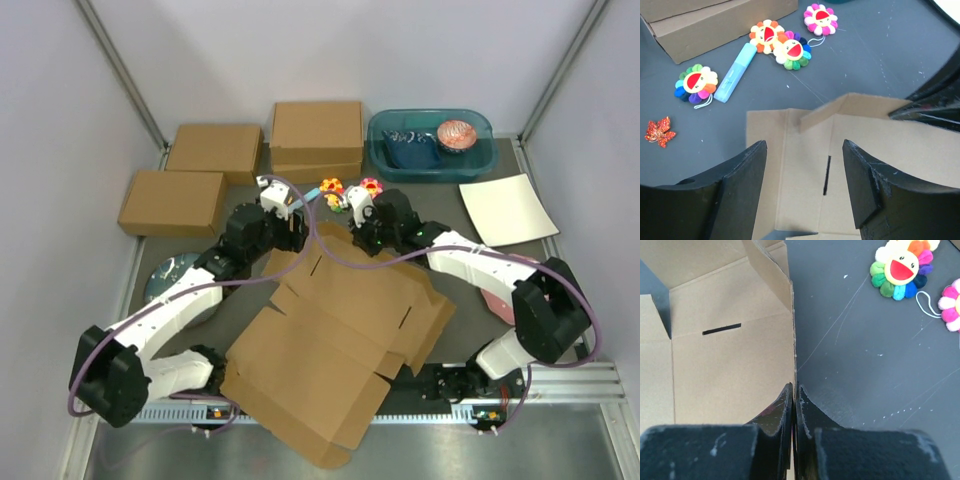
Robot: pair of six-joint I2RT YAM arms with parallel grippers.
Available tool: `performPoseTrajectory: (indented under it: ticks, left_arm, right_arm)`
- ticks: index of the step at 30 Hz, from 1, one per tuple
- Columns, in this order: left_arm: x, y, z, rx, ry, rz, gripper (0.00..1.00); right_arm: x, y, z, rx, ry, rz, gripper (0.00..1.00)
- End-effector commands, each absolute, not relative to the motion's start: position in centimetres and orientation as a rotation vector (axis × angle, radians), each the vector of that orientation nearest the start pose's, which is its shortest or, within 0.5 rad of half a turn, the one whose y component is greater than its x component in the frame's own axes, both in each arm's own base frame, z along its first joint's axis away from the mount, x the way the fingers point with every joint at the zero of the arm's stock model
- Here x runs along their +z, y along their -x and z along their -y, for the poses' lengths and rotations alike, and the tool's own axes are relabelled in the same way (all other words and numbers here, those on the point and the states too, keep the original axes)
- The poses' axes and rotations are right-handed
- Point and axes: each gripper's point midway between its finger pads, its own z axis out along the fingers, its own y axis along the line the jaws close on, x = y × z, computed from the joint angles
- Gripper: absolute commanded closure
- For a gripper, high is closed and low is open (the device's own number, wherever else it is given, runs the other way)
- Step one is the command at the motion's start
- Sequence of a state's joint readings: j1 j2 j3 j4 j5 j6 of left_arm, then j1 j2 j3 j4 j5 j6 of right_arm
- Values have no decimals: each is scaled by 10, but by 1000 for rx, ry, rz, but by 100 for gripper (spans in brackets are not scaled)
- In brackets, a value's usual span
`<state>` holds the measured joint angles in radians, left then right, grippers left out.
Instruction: Fold the paper box
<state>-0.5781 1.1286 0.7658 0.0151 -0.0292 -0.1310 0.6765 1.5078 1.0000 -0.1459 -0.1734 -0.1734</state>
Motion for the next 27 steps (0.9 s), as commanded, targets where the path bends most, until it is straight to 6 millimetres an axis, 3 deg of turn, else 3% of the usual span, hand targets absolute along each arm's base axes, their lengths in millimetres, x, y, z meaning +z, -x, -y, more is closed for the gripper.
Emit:
performPoseTrajectory:
  ticks: [1,15,21,25,27]
  left_arm:
    - [224,-332,218,-616,-415,-1814,32]
    - [209,-340,246,-711,-603,-1720,35]
    - [181,-351,247,-664,-608,-1798,38]
    - [175,-347,252,-703,-588,-1811,49]
    - [171,-347,251,-718,-536,-1845,63]
  right_arm:
    - [154,-308,-285,474,1036,-1911,100]
    - [160,-301,-296,529,1070,-1884,100]
    - [164,-301,-299,546,1072,-1873,100]
    - [163,-301,-300,546,1068,-1874,100]
    - [161,-301,-299,544,1066,-1877,100]
